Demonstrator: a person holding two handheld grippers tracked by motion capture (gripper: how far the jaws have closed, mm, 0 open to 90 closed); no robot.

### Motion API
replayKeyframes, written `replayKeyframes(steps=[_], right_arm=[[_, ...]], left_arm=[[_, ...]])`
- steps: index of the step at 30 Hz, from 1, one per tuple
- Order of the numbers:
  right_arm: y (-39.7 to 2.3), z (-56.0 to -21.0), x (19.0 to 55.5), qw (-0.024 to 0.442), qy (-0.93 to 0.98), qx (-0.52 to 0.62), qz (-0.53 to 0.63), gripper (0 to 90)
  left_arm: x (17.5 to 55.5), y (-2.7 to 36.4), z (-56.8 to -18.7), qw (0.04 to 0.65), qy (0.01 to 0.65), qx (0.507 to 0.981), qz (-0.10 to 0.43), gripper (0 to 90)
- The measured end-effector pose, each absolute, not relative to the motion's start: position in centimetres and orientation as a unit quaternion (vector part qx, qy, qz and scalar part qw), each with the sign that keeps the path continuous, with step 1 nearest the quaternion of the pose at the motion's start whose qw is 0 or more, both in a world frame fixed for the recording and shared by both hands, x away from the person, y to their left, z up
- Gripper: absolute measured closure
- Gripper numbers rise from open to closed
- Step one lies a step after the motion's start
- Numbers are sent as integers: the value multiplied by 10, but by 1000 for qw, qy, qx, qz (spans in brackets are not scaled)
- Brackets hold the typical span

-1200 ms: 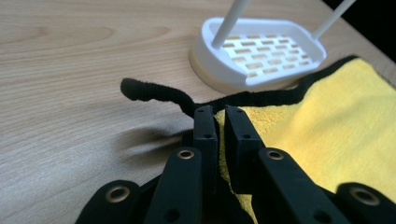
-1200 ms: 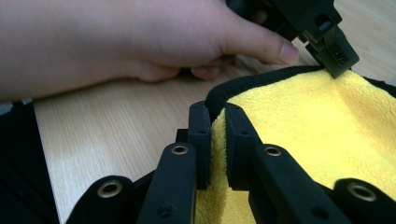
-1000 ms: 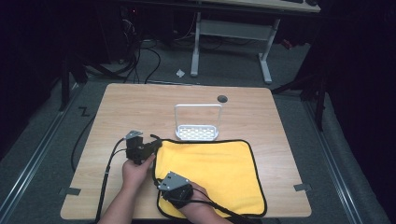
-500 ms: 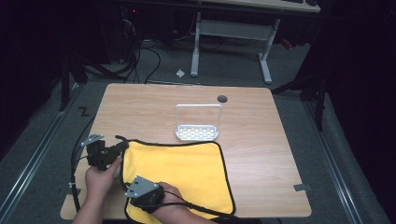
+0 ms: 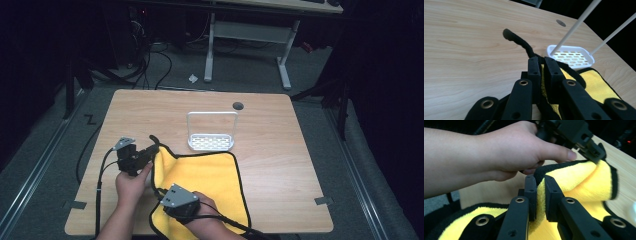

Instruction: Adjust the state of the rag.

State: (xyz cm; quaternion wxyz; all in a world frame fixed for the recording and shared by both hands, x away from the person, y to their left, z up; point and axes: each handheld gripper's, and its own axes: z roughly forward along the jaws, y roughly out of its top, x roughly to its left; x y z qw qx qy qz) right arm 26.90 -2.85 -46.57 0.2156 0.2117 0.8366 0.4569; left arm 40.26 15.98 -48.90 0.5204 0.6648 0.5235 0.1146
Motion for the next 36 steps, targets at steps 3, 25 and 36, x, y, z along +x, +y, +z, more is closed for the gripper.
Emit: replayKeyframes(steps=[3, 25, 36], right_arm=[[-48, -467, 269, 225, 832, 224, 454, 831], [-154, -483, 264, 241, 814, 312, 427, 829], [-200, -499, 258, 234, 814, 357, 393, 821]], left_arm=[[404, 143, -489, 513, 520, 673, 117, 836], [409, 41, -485, 505, 476, 713, 100, 832], [417, 6, -492, 502, 466, 724, 82, 821]])
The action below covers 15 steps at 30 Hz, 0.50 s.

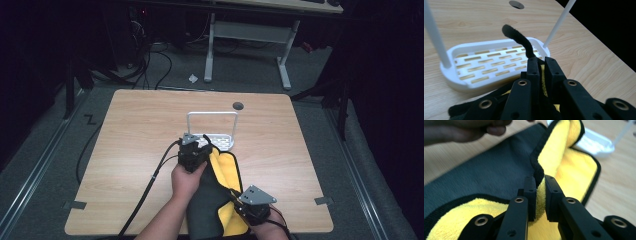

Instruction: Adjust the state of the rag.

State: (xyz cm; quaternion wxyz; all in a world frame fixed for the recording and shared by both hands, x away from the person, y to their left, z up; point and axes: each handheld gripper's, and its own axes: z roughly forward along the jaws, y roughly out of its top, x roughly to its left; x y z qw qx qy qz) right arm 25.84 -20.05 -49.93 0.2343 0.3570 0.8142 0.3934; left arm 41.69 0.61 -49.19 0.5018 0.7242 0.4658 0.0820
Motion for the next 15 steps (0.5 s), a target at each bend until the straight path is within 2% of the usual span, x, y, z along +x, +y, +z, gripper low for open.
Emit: replayKeyframes(steps=[5, 6, 8, 12, 15], right_arm=[[-212, -505, 258, 223, 815, 376, 380, 787], [-215, -508, 258, 220, 816, 382, 375, 716], [-219, -509, 259, 217, 811, 391, 377, 665], [-223, -506, 261, 222, 802, 401, 383, 649], [-225, -505, 262, 227, 798, 407, 383, 644]], left_arm=[[420, -5, -494, 504, 449, 734, 69, 808], [422, -8, -495, 508, 439, 739, 47, 724], [422, -7, -494, 510, 435, 741, 43, 629], [420, 5, -490, 510, 427, 744, 57, 575], [421, 19, -490, 491, 432, 751, 85, 577]])
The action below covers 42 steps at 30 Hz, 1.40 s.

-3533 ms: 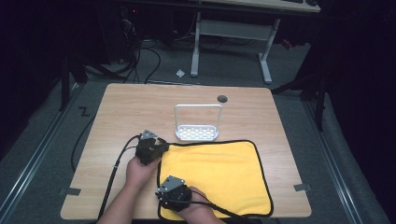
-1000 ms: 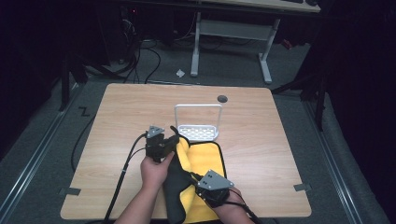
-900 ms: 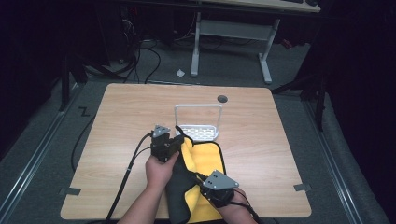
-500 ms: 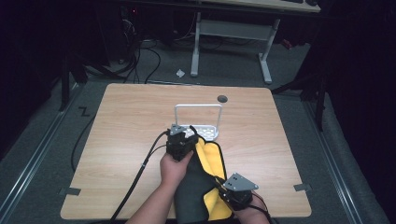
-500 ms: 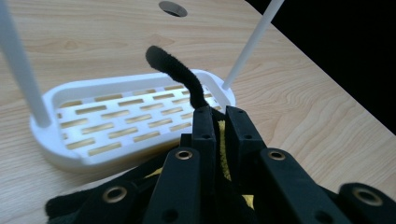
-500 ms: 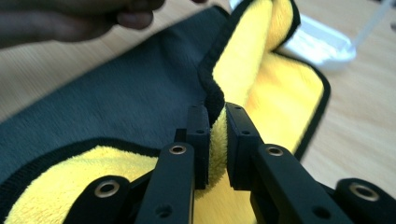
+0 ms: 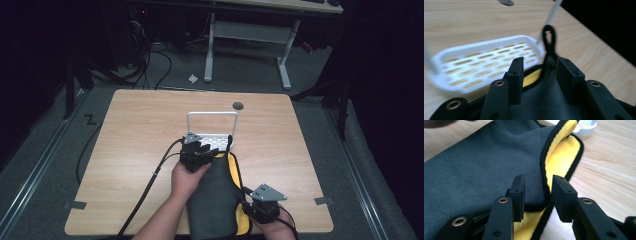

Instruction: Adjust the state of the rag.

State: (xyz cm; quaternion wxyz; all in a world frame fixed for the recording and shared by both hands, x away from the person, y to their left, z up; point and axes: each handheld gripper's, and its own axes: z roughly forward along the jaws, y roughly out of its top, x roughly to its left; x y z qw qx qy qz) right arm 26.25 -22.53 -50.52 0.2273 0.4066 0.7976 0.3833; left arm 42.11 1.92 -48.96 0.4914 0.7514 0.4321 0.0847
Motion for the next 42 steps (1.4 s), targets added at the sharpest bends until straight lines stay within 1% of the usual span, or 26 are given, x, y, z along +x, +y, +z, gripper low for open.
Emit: replayKeyframes(steps=[4, 8, 9, 10, 16, 17, 18, 24, 25, 26, 27, 28, 29, 32, 35, 36, 37, 38, 40, 41, 42], right_arm=[[-228, -504, 263, 229, 792, 414, 385, 643], [-228, -507, 270, 226, 791, 419, 384, 640], [-227, -505, 277, 227, 788, 423, 386, 635], [-227, -505, 277, 227, 788, 423, 386, 635], [-218, -493, 309, 240, 774, 429, 400, 635], [-216, -491, 317, 240, 771, 431, 403, 639], [-214, -490, 326, 239, 768, 436, 404, 642], [-200, -495, 373, 243, 763, 455, 389, 645], [-198, -499, 385, 240, 766, 461, 378, 702], [-198, -499, 385, 240, 766, 461, 378, 702], [-197, -501, 389, 236, 770, 461, 372, 793], [-199, -502, 392, 236, 771, 463, 368, 836], [-205, -501, 393, 234, 766, 468, 374, 861], [-209, -504, 392, 245, 765, 469, 368, 862], [-215, -514, 394, 243, 767, 476, 355, 854], [-217, -519, 394, 237, 766, 482, 354, 834], [-218, -521, 394, 237, 766, 483, 352, 825], [-218, -521, 394, 237, 766, 483, 352, 825], [-218, -524, 395, 233, 768, 485, 346, 815], [-217, -527, 397, 233, 772, 485, 338, 783], [-217, -527, 397, 233, 772, 485, 338, 783]], left_arm=[[424, 37, -498, 461, 443, 762, 101, 576], [425, 43, -511, 434, 449, 774, 105, 572], [424, 43, -514, 427, 449, 778, 108, 621], [424, 43, -516, 423, 448, 780, 111, 621], [423, 45, -521, 415, 452, 780, 126, 864], [423, 45, -520, 416, 450, 780, 128, 890], [422, 46, -520, 418, 448, 780, 129, 897], [420, 48, -519, 433, 444, 773, 134, 899], [420, 49, -519, 436, 444, 771, 134, 900], [419, 50, -519, 441, 445, 768, 137, 900], [419, 52, -518, 446, 446, 763, 139, 900], [418, 55, -517, 453, 447, 758, 142, 899], [417, 60, -517, 463, 452, 748, 145, 900], [419, 64, -522, 459, 459, 748, 141, 900], [418, 66, -526, 460, 461, 747, 129, 899], [418, 65, -525, 463, 457, 749, 124, 893], [418, 63, -524, 466, 453, 751, 115, 804], [418, 61, -523, 466, 448, 755, 113, 804], [419, 59, -522, 464, 451, 754, 114, 728], [419, 58, -523, 464, 455, 753, 105, 655], [418, 58, -523, 463, 456, 753, 102, 655]])
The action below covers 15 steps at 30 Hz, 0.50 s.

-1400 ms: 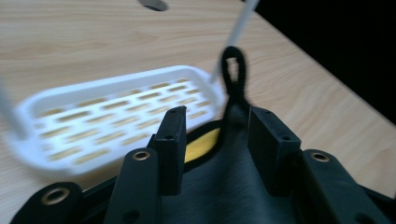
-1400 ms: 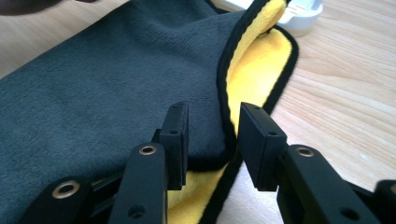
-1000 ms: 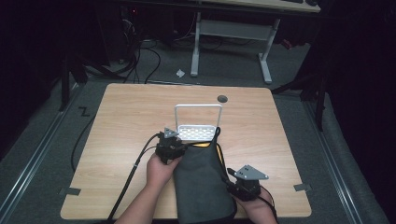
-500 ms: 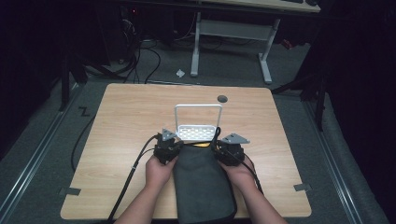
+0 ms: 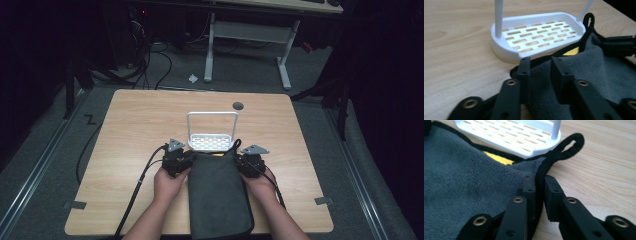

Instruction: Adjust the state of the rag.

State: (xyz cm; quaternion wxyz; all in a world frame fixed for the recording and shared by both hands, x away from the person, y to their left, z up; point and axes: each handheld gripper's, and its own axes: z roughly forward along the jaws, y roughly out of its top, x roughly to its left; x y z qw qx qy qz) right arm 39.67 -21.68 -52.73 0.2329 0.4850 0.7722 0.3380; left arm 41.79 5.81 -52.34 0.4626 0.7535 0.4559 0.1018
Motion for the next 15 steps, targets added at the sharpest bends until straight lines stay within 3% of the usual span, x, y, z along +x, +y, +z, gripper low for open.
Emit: replayKeyframes(steps=[5, 15], right_arm=[[-221, -530, 400, 226, 768, 495, 337, 674], [-219, -529, 388, 216, 781, 482, 335, 728]], left_arm=[[404, 59, -526, 449, 448, 765, 108, 586], [394, 58, -532, 392, 426, 803, 142, 585]])
